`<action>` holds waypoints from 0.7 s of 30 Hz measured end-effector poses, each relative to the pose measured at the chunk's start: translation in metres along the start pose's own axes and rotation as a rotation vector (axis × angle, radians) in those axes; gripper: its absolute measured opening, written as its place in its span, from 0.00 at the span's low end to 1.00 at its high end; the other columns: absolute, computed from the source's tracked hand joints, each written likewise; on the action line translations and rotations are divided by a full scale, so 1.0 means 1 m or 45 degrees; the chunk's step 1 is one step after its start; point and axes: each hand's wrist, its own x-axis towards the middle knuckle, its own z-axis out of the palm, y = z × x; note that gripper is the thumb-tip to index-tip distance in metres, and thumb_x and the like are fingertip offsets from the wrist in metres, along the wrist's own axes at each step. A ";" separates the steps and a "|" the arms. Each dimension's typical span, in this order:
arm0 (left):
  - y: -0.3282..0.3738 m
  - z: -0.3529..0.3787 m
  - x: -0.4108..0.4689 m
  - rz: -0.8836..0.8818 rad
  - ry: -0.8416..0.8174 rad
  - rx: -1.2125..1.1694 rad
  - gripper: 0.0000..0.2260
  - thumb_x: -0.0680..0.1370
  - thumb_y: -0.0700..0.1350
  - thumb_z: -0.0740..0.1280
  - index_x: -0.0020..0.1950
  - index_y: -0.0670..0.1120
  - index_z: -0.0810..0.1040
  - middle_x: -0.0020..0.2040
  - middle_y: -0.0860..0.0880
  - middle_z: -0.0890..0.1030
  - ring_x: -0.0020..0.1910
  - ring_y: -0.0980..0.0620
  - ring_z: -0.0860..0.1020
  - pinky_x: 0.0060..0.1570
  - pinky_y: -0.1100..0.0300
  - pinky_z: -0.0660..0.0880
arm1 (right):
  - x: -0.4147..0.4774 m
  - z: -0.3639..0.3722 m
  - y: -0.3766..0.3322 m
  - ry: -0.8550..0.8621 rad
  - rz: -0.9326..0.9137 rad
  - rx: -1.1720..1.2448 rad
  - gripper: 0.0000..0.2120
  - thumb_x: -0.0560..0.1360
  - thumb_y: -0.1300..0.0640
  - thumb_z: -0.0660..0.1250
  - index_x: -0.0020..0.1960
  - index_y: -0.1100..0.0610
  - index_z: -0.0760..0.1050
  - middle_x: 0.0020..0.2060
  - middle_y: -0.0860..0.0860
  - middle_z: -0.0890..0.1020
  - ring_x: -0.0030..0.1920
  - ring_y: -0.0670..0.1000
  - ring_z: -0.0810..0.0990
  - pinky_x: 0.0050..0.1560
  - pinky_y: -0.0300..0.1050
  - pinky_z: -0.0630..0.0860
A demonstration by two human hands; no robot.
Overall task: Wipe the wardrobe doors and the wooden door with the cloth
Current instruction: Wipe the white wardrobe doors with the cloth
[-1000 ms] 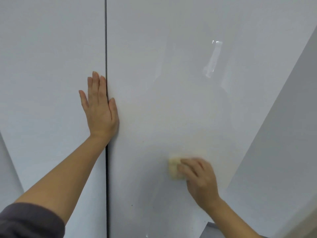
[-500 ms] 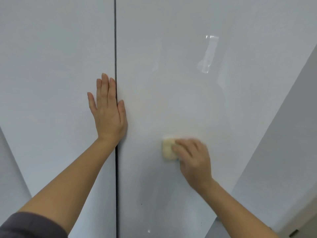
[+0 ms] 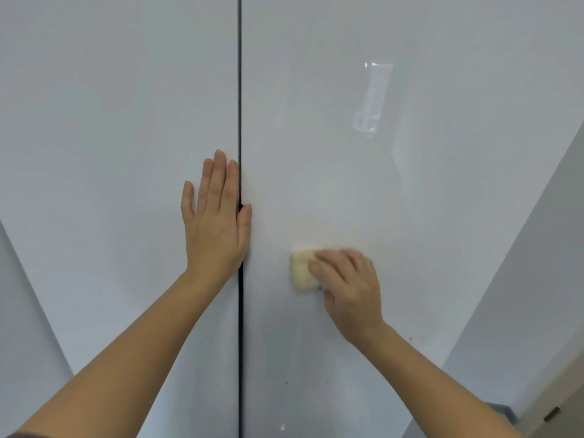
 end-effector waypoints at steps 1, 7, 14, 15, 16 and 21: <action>0.000 0.000 0.000 0.004 -0.001 -0.004 0.27 0.82 0.46 0.53 0.80 0.44 0.51 0.80 0.46 0.49 0.79 0.50 0.47 0.76 0.43 0.47 | 0.013 0.001 -0.001 0.066 0.050 -0.005 0.13 0.75 0.70 0.60 0.47 0.57 0.80 0.50 0.52 0.83 0.48 0.56 0.76 0.43 0.46 0.70; -0.006 -0.001 -0.002 0.062 0.009 0.014 0.26 0.81 0.46 0.54 0.79 0.42 0.55 0.80 0.44 0.52 0.79 0.48 0.50 0.75 0.42 0.49 | -0.063 0.032 -0.027 -0.149 -0.056 0.012 0.10 0.78 0.67 0.61 0.46 0.56 0.79 0.54 0.50 0.82 0.49 0.56 0.74 0.45 0.49 0.74; -0.012 -0.003 -0.002 0.112 0.003 0.039 0.25 0.82 0.46 0.54 0.79 0.43 0.55 0.80 0.45 0.53 0.79 0.49 0.51 0.75 0.42 0.51 | 0.031 0.018 -0.037 0.009 0.141 0.044 0.15 0.68 0.71 0.62 0.48 0.56 0.78 0.52 0.52 0.83 0.50 0.56 0.76 0.44 0.46 0.68; -0.012 -0.003 -0.002 0.107 0.004 0.030 0.25 0.82 0.46 0.54 0.79 0.43 0.55 0.80 0.45 0.53 0.79 0.49 0.51 0.75 0.43 0.51 | 0.047 0.017 -0.038 0.064 0.184 0.045 0.16 0.66 0.72 0.62 0.48 0.57 0.79 0.52 0.52 0.82 0.50 0.56 0.75 0.44 0.46 0.68; -0.012 -0.003 -0.002 0.108 0.008 0.023 0.25 0.82 0.46 0.54 0.79 0.43 0.55 0.80 0.45 0.53 0.79 0.49 0.51 0.75 0.43 0.51 | 0.055 0.020 -0.041 0.094 0.207 0.047 0.16 0.66 0.73 0.62 0.48 0.58 0.80 0.53 0.52 0.82 0.50 0.56 0.75 0.44 0.46 0.68; -0.016 -0.005 -0.003 0.153 0.003 0.064 0.24 0.84 0.46 0.51 0.79 0.43 0.56 0.80 0.45 0.54 0.79 0.48 0.52 0.76 0.45 0.51 | -0.010 0.048 -0.061 -0.075 -0.027 -0.007 0.12 0.72 0.72 0.63 0.46 0.56 0.76 0.54 0.50 0.83 0.48 0.56 0.74 0.42 0.48 0.72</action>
